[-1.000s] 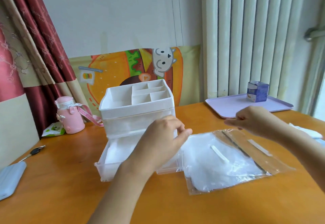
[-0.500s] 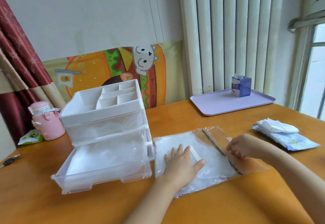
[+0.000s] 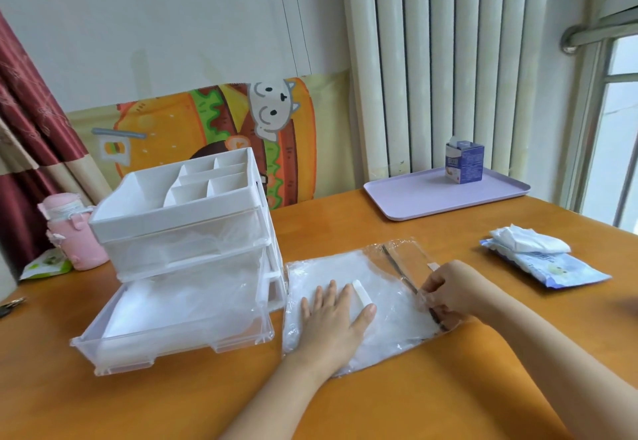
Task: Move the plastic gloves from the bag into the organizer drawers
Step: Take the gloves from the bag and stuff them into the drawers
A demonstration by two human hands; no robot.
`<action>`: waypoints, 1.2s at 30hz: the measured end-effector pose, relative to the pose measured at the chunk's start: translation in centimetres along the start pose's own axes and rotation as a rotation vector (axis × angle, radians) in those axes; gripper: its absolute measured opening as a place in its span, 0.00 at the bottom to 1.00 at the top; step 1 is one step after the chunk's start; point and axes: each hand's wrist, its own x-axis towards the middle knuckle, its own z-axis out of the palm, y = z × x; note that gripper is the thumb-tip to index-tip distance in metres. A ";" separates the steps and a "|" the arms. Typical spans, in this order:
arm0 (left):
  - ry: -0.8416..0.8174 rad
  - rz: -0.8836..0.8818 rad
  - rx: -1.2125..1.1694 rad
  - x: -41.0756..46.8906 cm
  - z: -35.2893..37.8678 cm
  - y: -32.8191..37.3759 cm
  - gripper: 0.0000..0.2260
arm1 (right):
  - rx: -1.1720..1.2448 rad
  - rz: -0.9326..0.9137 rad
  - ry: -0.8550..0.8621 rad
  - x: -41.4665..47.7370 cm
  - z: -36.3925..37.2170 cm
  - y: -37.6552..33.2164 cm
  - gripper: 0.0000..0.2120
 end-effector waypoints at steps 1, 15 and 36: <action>0.002 -0.002 -0.003 0.0 0.0 0.0 0.31 | 0.027 0.001 0.006 0.0 -0.1 0.2 0.06; -0.076 0.101 -1.015 -1.4 -3.6 1.5 0.32 | 1.465 -0.443 -0.307 -5.1 -4.6 -3.4 0.09; 0.041 0.207 -1.666 -2.5 -7.6 2.6 0.11 | 1.451 -0.344 -0.600 -4.8 -3.4 -2.9 0.13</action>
